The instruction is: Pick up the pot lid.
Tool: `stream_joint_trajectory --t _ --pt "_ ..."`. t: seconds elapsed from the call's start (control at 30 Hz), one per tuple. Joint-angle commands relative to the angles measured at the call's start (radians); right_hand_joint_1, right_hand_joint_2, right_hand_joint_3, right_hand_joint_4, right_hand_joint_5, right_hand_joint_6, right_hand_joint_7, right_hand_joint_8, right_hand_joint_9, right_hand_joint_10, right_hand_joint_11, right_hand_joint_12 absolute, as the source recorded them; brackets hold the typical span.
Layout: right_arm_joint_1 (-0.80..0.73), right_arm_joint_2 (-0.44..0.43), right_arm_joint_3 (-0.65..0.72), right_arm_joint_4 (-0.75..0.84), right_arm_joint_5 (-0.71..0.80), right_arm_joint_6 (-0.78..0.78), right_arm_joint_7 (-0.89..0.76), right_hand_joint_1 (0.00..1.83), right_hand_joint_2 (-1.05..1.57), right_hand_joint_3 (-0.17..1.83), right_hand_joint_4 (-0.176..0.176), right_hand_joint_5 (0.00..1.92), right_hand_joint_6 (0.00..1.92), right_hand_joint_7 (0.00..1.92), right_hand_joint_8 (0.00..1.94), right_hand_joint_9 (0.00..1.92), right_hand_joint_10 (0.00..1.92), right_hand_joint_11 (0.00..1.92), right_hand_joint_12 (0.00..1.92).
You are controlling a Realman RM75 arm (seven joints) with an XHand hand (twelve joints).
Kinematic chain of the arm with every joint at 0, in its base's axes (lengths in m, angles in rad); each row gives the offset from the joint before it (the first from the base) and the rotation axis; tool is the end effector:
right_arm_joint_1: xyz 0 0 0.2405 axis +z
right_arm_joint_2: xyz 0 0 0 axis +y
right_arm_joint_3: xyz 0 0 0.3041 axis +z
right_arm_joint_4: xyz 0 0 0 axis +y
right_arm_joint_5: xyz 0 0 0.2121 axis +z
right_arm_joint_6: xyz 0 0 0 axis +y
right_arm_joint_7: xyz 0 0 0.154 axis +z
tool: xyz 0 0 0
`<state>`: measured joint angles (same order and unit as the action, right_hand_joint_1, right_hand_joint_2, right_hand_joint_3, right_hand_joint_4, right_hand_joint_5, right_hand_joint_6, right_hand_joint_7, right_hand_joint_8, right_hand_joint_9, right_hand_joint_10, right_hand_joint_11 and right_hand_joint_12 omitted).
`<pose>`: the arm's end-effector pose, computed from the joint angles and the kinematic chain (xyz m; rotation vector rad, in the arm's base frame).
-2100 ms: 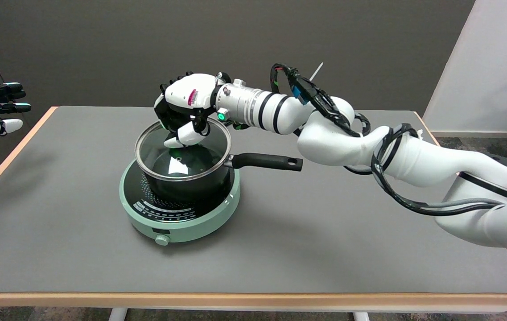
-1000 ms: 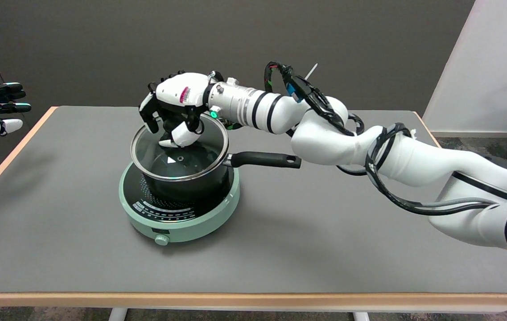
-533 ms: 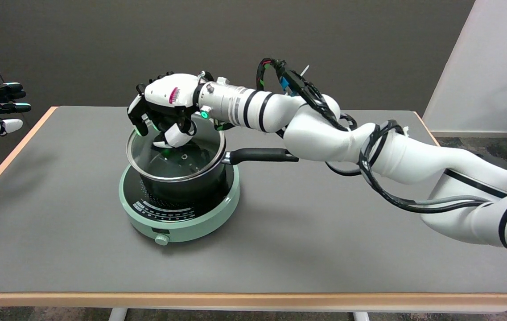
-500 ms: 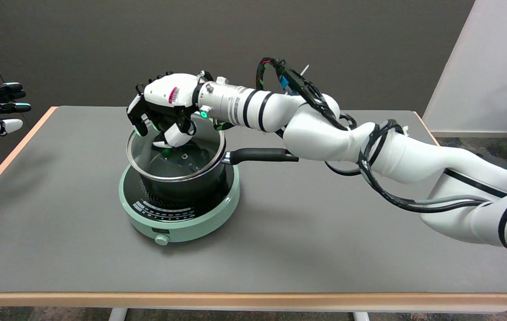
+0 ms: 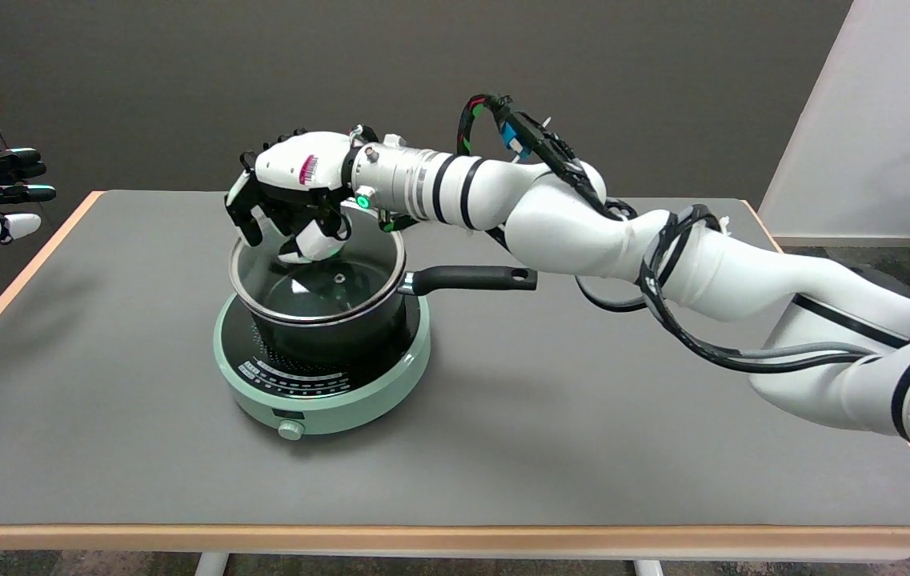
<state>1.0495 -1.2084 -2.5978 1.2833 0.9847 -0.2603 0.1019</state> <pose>-0.1254 -0.5148 0.1041 2.2979 -0.1500 -0.0800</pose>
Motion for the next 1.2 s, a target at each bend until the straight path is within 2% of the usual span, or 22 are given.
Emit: stream_joint_trajectory --t 0.03,0.27,0.43,0.57,0.67,0.83,1.2 --pt "0.000 0.000 0.003 -0.024 0.063 -0.013 -0.056 1.04 0.70 0.92 0.176 0.72 0.81 0.91 0.61 0.86 0.90 0.59 1.10" --pt "0.002 0.000 0.003 -0.030 0.063 -0.008 -0.057 0.95 0.69 0.94 0.176 0.71 0.72 0.88 0.52 0.84 0.79 0.58 1.03" --pt "0.017 0.004 0.004 -0.024 0.063 -0.008 -0.092 0.87 0.65 0.96 0.176 0.66 0.53 0.82 0.39 0.80 0.68 0.54 0.95" --pt "0.026 0.017 0.004 -0.008 0.063 -0.011 -0.116 0.95 0.62 0.93 0.176 0.64 0.42 0.79 0.30 0.78 0.60 0.52 0.93" --pt "0.028 0.028 0.004 0.007 0.063 -0.012 -0.125 0.90 0.62 0.97 0.176 0.62 0.43 0.77 0.30 0.76 0.61 0.52 0.92" --pt "0.027 0.061 0.005 0.046 0.055 -0.013 -0.126 0.97 0.60 0.94 0.176 0.62 0.37 0.76 0.27 0.77 0.57 0.51 0.93" --pt "0.013 0.100 0.005 0.094 0.062 -0.027 -0.152 0.95 0.59 0.97 0.176 0.59 0.34 0.73 0.26 0.76 0.58 0.51 0.94"
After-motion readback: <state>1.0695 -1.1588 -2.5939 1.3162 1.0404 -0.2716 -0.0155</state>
